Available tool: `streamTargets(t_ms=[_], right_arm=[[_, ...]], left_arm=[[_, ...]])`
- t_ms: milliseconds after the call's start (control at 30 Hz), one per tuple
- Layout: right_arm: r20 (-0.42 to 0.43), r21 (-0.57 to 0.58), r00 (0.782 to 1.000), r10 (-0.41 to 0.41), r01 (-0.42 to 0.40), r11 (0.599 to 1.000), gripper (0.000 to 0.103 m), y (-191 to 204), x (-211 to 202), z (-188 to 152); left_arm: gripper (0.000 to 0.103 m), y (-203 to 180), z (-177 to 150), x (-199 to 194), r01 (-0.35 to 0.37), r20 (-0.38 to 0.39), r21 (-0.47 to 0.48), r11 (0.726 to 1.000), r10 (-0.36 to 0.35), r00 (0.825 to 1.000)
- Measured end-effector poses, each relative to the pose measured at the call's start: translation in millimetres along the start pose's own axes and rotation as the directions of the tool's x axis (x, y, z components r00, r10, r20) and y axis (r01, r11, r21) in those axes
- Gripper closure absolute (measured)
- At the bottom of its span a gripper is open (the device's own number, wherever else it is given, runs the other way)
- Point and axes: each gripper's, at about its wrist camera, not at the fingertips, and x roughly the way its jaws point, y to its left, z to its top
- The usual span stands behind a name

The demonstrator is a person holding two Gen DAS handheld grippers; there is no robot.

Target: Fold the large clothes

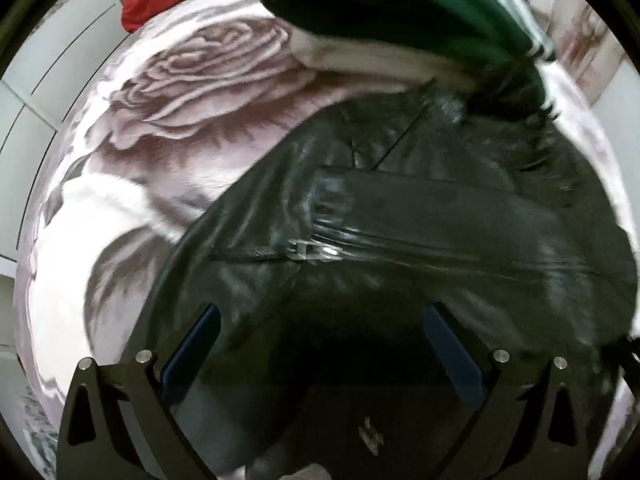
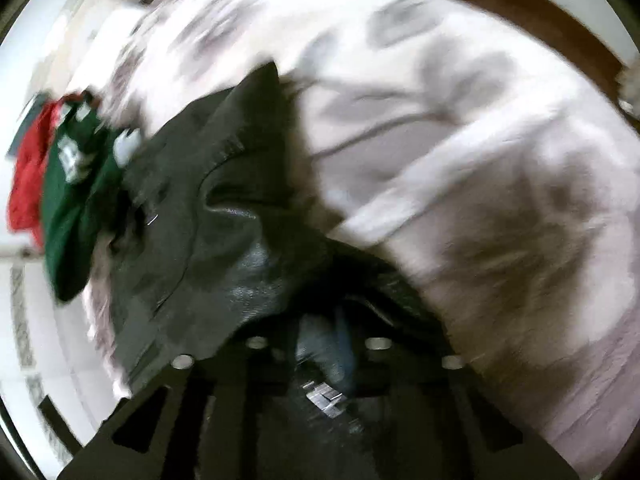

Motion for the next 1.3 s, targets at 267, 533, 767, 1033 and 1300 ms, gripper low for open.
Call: streamTargets(t_ms=[267,533,767,1033,1300], right_arm=[[0.049,-0.011,0.996,-0.077,0.077,0.997,0.095,-14,-97,-23],[0.040,-0.193,0.999,0.011,-0.003,0.981,0.096,42,-68,15],[0.005,-0.256,0.963,-0.271,0.263,0.930,0.103,55,-7,16],[0.090,-0.366,0.940,-0.328,0.338,0.867,0.103,93,-59,-23],[0.041,-0.460,0.897,-0.441,0.408,0.788,0.103,92,-3,-55]], left_arm=[[0.000,2,1,31,0.007,-0.054,0.001,1.000,-0.007,0.999],[0.000,1,0,28,0.015,-0.056,-0.014,1.000,-0.016,0.998],[0.000,11,11,39,0.063,-0.083,-0.011,0.998,-0.063,0.995],[0.000,33,15,31,0.039,-0.087,-0.041,0.998,-0.043,0.995],[0.000,41,6,53,0.007,-0.101,-0.043,0.999,-0.012,0.995]])
